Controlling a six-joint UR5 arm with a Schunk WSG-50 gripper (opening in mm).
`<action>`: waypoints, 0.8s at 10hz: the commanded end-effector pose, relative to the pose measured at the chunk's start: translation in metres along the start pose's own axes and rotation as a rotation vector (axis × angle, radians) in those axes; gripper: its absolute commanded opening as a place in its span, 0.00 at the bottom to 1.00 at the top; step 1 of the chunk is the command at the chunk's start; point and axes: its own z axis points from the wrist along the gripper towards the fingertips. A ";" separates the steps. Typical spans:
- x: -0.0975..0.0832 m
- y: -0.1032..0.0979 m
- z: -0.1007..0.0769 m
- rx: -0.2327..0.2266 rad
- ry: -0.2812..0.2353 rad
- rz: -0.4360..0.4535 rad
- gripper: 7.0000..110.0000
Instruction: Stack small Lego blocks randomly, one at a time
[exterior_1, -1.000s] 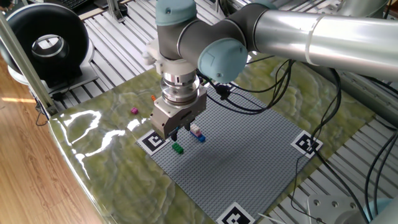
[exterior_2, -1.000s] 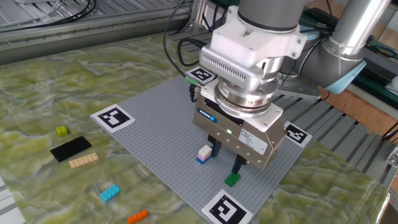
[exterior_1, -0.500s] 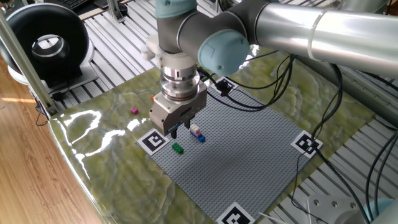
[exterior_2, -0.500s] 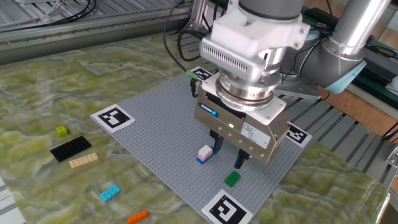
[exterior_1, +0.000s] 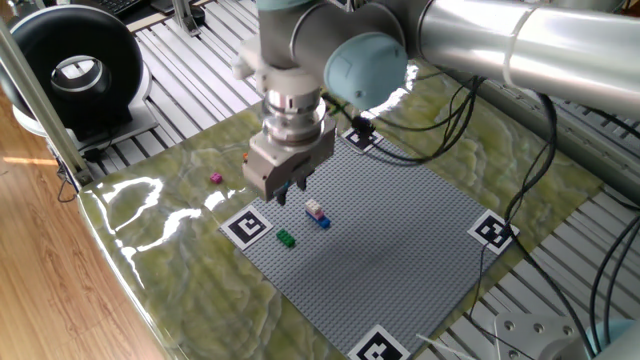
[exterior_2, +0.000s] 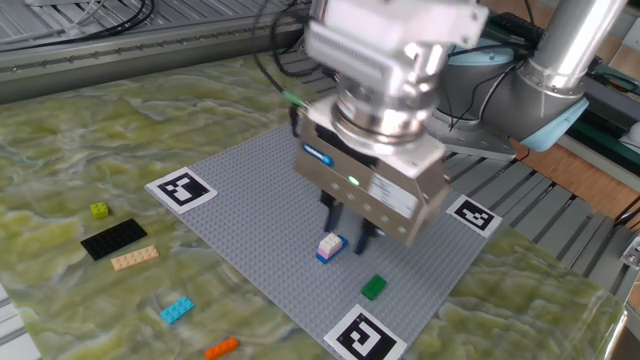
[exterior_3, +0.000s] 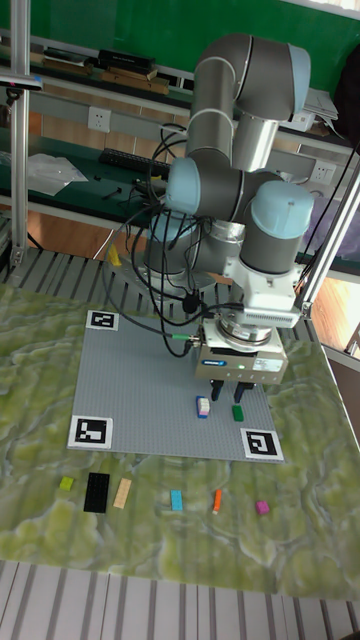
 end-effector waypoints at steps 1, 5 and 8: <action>-0.029 -0.032 -0.017 0.005 -0.090 -0.019 0.00; -0.037 -0.051 -0.009 0.054 -0.083 -0.080 0.00; -0.047 -0.071 -0.001 0.078 -0.071 -0.079 0.00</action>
